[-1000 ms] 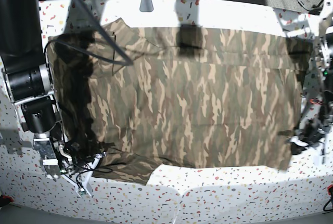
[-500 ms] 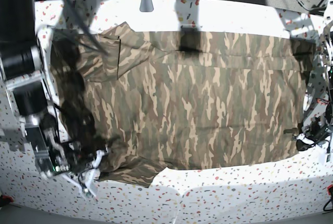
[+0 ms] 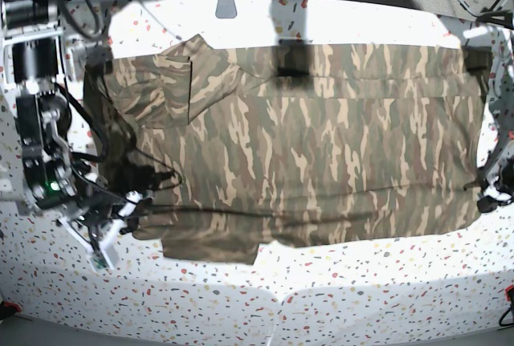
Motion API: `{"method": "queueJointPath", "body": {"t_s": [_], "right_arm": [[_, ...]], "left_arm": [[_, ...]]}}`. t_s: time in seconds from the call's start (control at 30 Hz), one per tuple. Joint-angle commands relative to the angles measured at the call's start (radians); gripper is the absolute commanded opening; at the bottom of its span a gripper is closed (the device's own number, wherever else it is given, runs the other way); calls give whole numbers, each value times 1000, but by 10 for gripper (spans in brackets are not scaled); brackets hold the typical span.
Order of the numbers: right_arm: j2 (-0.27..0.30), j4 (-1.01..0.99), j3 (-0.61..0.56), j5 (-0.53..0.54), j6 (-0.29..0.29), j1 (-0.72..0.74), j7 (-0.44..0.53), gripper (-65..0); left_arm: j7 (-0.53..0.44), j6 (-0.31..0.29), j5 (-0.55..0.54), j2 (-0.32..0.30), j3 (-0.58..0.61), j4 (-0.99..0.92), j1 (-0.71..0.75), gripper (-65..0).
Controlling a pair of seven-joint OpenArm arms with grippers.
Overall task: Fold the T-shirt properly
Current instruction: 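Lift the shirt's hem edge with both grippers and fold it over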
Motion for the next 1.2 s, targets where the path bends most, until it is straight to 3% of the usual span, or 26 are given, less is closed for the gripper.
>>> {"method": "queueJointPath", "body": {"t_s": [0.0, 0.17, 0.4, 0.47, 0.57, 0.8, 1.17], "right_arm": [[15, 40, 32, 5, -1, 6, 23, -650], [15, 119, 114, 5, -1, -72, 19, -650], [19, 138, 123, 5, 2, -116, 1, -650], [24, 149, 123, 4, 9, -135, 0, -650], [29, 182, 130, 5, 8, -169, 1, -650], [28, 275, 243, 5, 8, -255, -5, -650], [28, 299, 407, 73, 86, -380, -39, -650]], "left_arm": [[-15, -10, -33, -23, -3, 22, -18, -650], [39, -10, -119, -23, -3, 135, 58, -650], [112, -10, -197, -38, -5, 477, 250, -650], [111, 49, -196, -52, -9, 574, 314, -650], [112, 87, -198, -68, -69, 689, 401, -650], [204, 85, -256, -62, -297, 896, 571, -650], [225, 86, -257, -61, -366, 1065, 788, -650]]}}
